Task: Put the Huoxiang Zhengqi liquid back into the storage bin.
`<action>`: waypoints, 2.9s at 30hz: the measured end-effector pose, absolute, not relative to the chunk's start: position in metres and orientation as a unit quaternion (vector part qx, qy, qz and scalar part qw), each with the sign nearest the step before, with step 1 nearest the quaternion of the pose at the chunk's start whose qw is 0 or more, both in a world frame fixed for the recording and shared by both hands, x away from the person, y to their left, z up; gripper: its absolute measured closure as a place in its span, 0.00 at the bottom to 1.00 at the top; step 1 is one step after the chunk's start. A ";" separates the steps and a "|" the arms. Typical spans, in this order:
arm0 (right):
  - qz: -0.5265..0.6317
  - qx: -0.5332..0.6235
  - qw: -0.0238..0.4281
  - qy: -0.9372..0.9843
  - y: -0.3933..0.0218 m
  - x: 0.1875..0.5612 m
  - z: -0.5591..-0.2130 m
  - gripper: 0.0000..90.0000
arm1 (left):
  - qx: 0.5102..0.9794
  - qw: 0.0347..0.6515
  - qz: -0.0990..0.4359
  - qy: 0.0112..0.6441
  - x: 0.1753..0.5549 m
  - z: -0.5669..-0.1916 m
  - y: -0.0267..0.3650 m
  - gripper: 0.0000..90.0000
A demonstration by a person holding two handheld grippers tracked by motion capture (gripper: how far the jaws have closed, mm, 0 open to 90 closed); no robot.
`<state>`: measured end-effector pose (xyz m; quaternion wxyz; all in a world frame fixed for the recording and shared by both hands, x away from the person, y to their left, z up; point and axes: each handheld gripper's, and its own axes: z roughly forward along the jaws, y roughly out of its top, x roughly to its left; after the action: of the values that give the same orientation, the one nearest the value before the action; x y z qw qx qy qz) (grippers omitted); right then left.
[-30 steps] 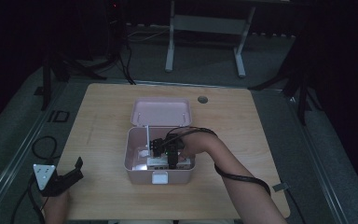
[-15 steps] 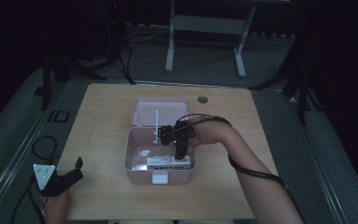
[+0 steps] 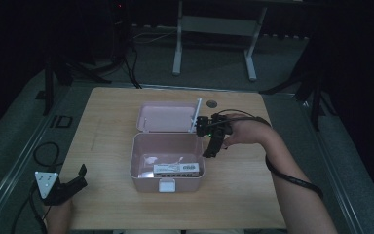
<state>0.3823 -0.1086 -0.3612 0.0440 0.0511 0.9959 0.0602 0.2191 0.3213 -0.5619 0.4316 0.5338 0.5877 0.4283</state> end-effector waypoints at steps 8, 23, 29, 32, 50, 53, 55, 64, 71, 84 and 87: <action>0.082 0.083 0.056 0.992 -0.139 0.392 -0.374 0.14 | 0.534 0.432 0.428 0.588 0.219 -0.562 0.321 0.01; 0.125 0.160 0.102 0.974 -0.181 0.405 -0.435 0.14 | 0.533 0.432 0.428 0.588 0.219 -0.562 0.321 0.01; 0.160 0.194 0.144 0.957 -0.197 0.406 -0.463 0.14 | 0.534 0.432 0.428 0.588 0.219 -0.562 0.321 0.02; 0.185 0.215 0.156 0.946 -0.205 0.405 -0.479 0.14 | 0.534 0.432 0.428 0.588 0.219 -0.562 0.321 0.01; 0.326 0.324 0.226 0.859 -0.270 0.391 -0.520 0.14 | 0.534 0.431 0.429 0.588 0.219 -0.562 0.321 0.01; 0.334 0.337 0.243 0.846 -0.284 0.387 -0.524 0.14 | 0.533 0.431 0.429 0.588 0.219 -0.562 0.321 0.01; 0.343 0.344 0.252 0.837 -0.291 0.385 -0.525 0.14 | 0.533 0.431 0.429 0.588 0.219 -0.562 0.321 0.01; 0.368 0.382 0.246 0.811 -0.322 0.377 -0.532 0.14 | 0.534 0.430 0.429 0.588 0.219 -0.562 0.321 0.02; 0.409 0.418 0.223 0.780 -0.339 0.373 -0.536 0.14 | 0.533 0.430 0.429 0.589 0.219 -0.562 0.321 0.01; 0.450 0.467 0.226 0.726 -0.364 0.367 -0.542 0.14 | 0.534 0.430 0.429 0.588 0.219 -0.562 0.321 0.01; 0.460 0.475 0.226 0.715 -0.369 0.366 -0.544 0.14 | 0.534 0.430 0.429 0.588 0.219 -0.562 0.321 0.02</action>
<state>0.3655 -0.3687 -0.5438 0.2262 0.4755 0.7152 0.4596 0.2192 0.3210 -0.5619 0.4302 0.5338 0.5882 0.4289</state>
